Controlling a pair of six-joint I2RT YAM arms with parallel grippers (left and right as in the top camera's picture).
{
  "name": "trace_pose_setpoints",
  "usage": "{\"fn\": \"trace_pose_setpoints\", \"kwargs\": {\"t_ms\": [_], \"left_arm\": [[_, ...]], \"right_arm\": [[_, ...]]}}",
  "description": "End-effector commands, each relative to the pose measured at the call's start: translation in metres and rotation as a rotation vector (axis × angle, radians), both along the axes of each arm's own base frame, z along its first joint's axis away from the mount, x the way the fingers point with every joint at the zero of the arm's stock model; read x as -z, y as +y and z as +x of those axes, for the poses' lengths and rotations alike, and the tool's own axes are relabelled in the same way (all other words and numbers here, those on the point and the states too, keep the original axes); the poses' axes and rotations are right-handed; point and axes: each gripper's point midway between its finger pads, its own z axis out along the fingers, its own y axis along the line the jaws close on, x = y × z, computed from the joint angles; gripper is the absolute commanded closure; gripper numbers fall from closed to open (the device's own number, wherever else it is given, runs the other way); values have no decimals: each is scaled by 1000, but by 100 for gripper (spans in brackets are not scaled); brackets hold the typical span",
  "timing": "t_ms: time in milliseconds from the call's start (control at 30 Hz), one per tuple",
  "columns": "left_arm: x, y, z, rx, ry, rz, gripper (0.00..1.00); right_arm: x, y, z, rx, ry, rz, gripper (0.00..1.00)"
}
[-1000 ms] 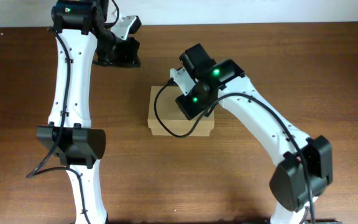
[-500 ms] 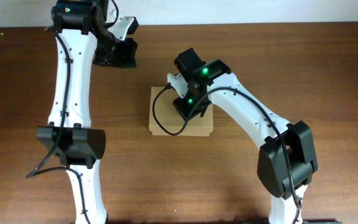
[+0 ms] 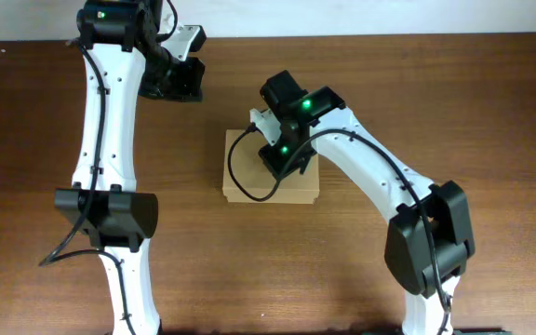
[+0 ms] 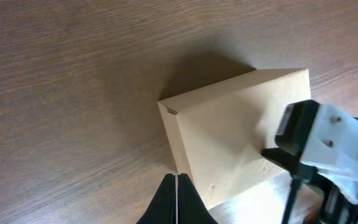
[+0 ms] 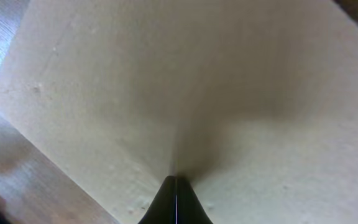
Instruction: Pack container
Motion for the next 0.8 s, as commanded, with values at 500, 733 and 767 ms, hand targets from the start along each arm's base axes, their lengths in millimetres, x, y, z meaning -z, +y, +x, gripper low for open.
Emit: {"fn": "trace_pose_setpoints", "kwargs": {"t_ms": [500,733,767], "left_arm": [[-58,9,-15,-26,-144,18,0],[-100,17,-34,-39,-253,39,0],[-105,17,-38,-39,-265,37,0]], "right_arm": [[-153,-4,0,-26,-340,163,1],[-202,-41,-25,-75,-449,169,1],[-209,-52,-29,-61,-462,167,1]]}}
